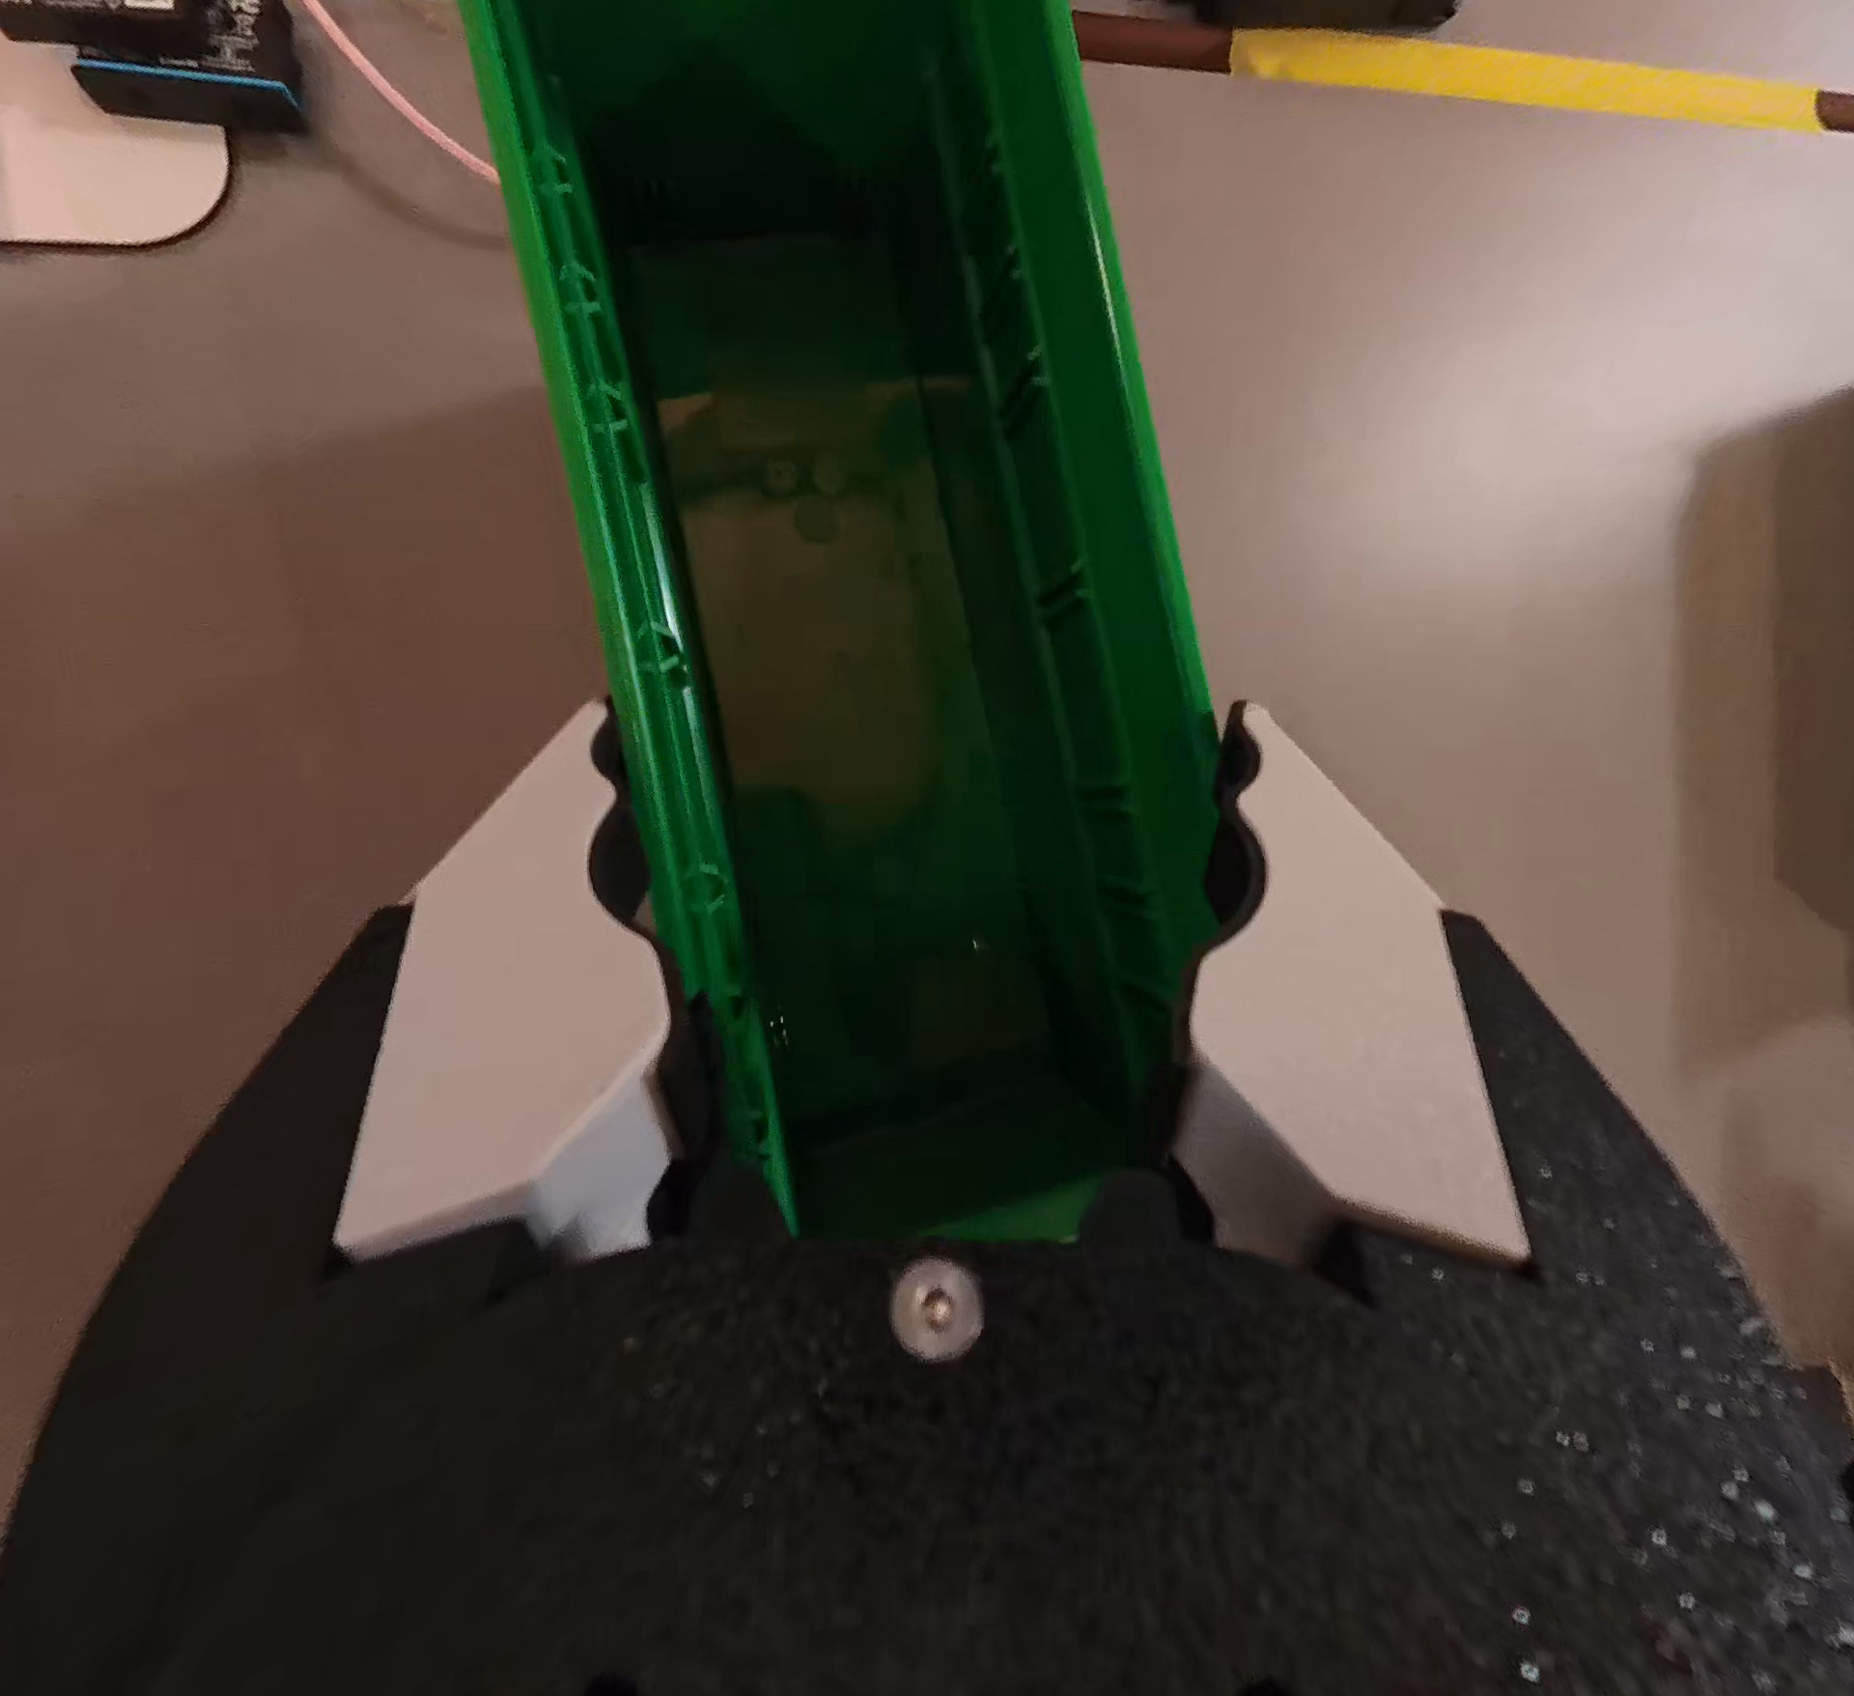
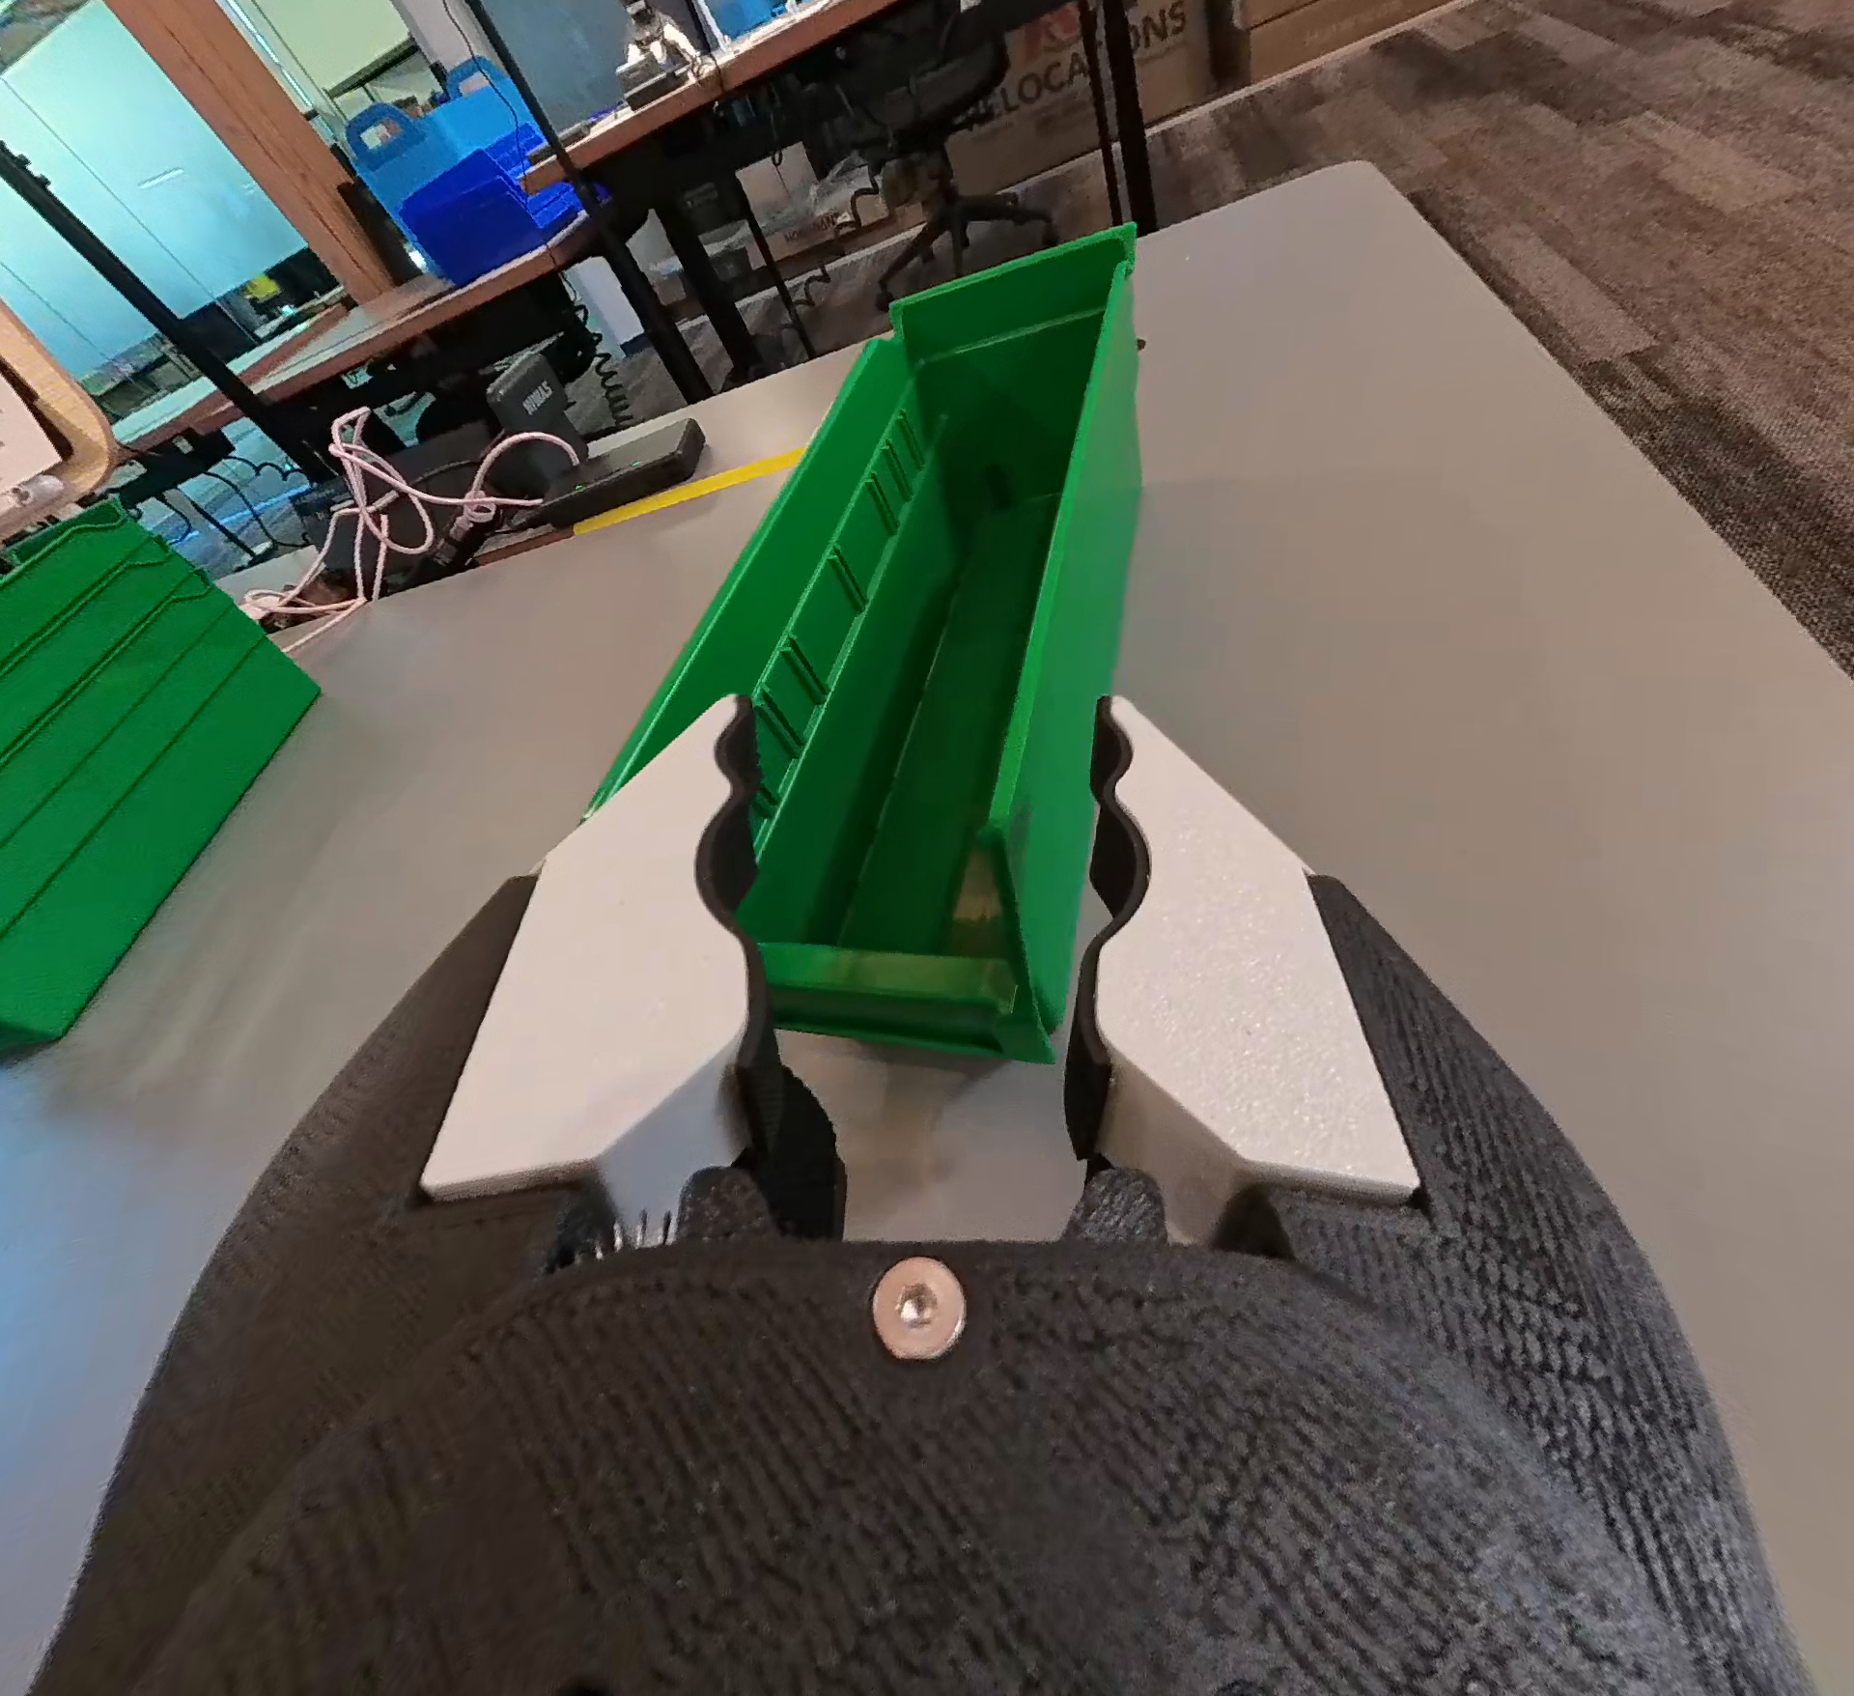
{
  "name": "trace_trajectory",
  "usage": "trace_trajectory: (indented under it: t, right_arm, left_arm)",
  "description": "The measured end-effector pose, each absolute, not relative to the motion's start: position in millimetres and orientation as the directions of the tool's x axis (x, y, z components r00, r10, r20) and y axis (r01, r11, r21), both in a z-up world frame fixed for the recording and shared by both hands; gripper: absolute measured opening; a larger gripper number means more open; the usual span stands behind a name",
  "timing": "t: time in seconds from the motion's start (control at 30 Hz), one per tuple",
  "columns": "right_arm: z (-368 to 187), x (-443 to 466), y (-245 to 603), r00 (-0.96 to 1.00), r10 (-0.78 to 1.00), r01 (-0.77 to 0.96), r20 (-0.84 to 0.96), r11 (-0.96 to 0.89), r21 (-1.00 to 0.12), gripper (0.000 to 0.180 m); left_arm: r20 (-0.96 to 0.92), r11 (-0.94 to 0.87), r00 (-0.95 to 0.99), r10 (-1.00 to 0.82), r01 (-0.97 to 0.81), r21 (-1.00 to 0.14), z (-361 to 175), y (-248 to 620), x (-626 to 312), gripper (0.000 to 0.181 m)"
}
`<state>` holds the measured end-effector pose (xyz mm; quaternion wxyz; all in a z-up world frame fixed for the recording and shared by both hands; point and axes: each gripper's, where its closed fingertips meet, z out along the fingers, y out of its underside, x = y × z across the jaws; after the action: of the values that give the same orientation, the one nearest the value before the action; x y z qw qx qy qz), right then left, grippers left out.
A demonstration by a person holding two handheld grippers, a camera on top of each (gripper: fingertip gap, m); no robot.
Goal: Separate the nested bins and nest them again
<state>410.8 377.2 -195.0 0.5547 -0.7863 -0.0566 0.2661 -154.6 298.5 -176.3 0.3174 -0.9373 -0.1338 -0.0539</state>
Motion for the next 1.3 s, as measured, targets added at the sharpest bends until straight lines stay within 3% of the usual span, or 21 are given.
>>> trace_trajectory:
  t: [0.07,0.17,0.33,0.5,1.17,1.3]
  right_arm:
    - [-195.9,409.0,377.2,0.849,0.388,-0.205,-0.359,-0.384,-0.9,0.066]
    - [-198.0,406.5,377.0,0.844,0.391,-0.204,-0.367,-0.398,-0.894,0.066]
    - [-197.5,404.6,375.9,0.842,0.395,-0.201,-0.368,-0.403,-0.893,0.066]
    - [-190.5,402.5,374.0,0.845,0.405,-0.191,-0.349,-0.381,-0.905,0.066]
    - [-188.5,392.0,371.6,0.845,0.419,-0.164,-0.332,-0.389,-0.907,0.065]
    - [-188.7,390.7,371.1,0.84,0.423,-0.167,-0.34,-0.395,-0.903,0.064]
  left_arm:
    - [0.184,-0.782,0.961,0.206,0.275,-0.559,-177.6,296.1,-152.5,0.116]
    - [0.249,-0.804,0.951,0.183,0.29,-0.52,-180.6,295.0,-139.0,0.143]
    - [0.143,-0.819,0.969,0.2,0.245,-0.519,-183.6,294.6,-148.0,0.116]
    - [0.183,-0.811,0.969,0.169,0.242,-0.533,-180.8,291.8,-148.8,0.105]
    - [0.1,-0.727,0.972,0.214,0.226,-0.648,-172.4,280.6,-181.3,0.105]
    - [0.146,-0.734,0.958,0.246,0.282,-0.617,-177.7,276.3,-185.4,0.113]
